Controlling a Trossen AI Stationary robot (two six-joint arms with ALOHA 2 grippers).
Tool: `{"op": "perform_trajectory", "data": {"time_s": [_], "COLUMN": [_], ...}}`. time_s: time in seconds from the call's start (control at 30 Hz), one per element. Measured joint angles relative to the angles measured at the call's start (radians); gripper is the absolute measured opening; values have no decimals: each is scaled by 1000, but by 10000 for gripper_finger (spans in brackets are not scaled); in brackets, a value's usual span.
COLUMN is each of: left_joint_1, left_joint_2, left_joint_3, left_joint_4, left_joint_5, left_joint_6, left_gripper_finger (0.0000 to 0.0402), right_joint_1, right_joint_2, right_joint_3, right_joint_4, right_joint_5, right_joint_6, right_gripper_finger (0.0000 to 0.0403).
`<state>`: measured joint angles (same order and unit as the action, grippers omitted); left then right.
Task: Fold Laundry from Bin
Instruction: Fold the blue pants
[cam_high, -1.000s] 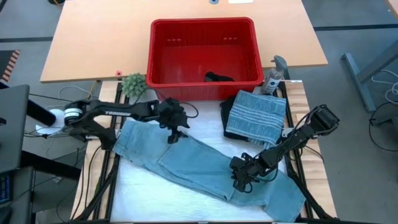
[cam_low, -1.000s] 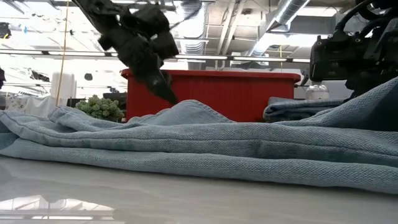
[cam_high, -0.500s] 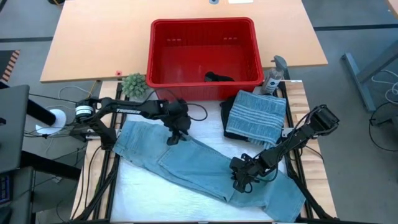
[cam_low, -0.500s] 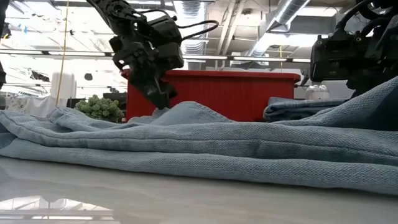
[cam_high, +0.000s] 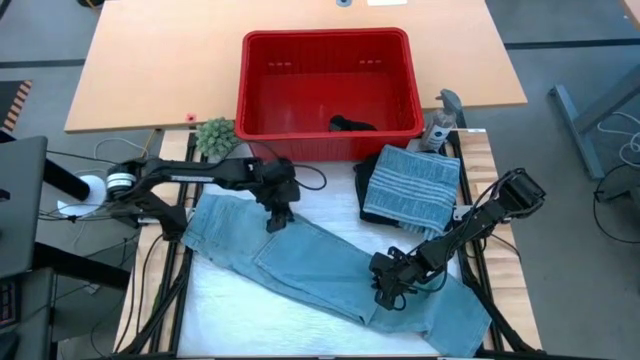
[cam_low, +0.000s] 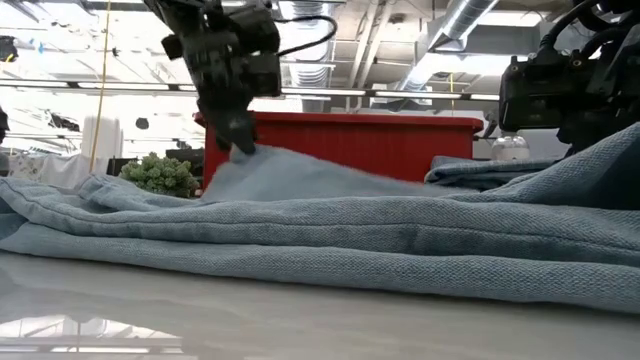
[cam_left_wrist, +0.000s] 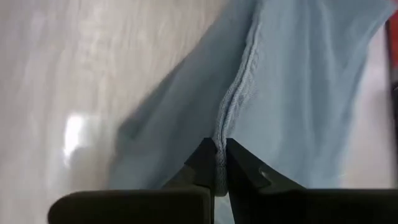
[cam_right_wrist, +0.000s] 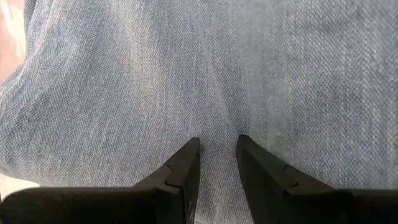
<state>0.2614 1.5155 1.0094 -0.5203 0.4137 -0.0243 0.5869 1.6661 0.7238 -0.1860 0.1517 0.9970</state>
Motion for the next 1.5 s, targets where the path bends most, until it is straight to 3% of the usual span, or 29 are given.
{"op": "perform_trajectory", "data": {"time_s": [0.23,0.33,0.47,0.53,0.7,0.9,1.03,1.17,1.37,1.5], "left_joint_1": [-44,-67,-93,-102,-123,-171,-304,-474,-681,-758], "left_joint_2": [-71,-71,-55,-52,-48,-49,-51,-52,-52,-49], "left_joint_3": [82,95,94,93,89,91,91,68,0,-53], "left_joint_4": [-238,-285,-281,-276,-308,-439,-373,-313,-242,-219], "left_joint_5": [-56,-98,-255,-296,-236,-241,-264,-450,-617,-668], "left_joint_6": [-315,-329,-303,-270,-250,-304,-264,-279,-354,-353], "left_gripper_finger": [2,3,19,36,101,182,190,181,183,183], "right_joint_1": [0,0,0,0,0,0,0,0,0,0], "right_joint_2": [0,1,1,1,1,1,1,1,1,1], "right_joint_3": [0,0,0,0,0,0,0,0,0,0], "right_joint_4": [0,0,0,0,0,0,-1,-2,-2,-2], "right_joint_5": [7,8,8,8,8,8,8,8,10,11], "right_joint_6": [-4,-11,-12,-11,-11,-11,-11,-5,-5,-8], "right_gripper_finger": [137,137,136,136,136,136,136,136,136,136]}}
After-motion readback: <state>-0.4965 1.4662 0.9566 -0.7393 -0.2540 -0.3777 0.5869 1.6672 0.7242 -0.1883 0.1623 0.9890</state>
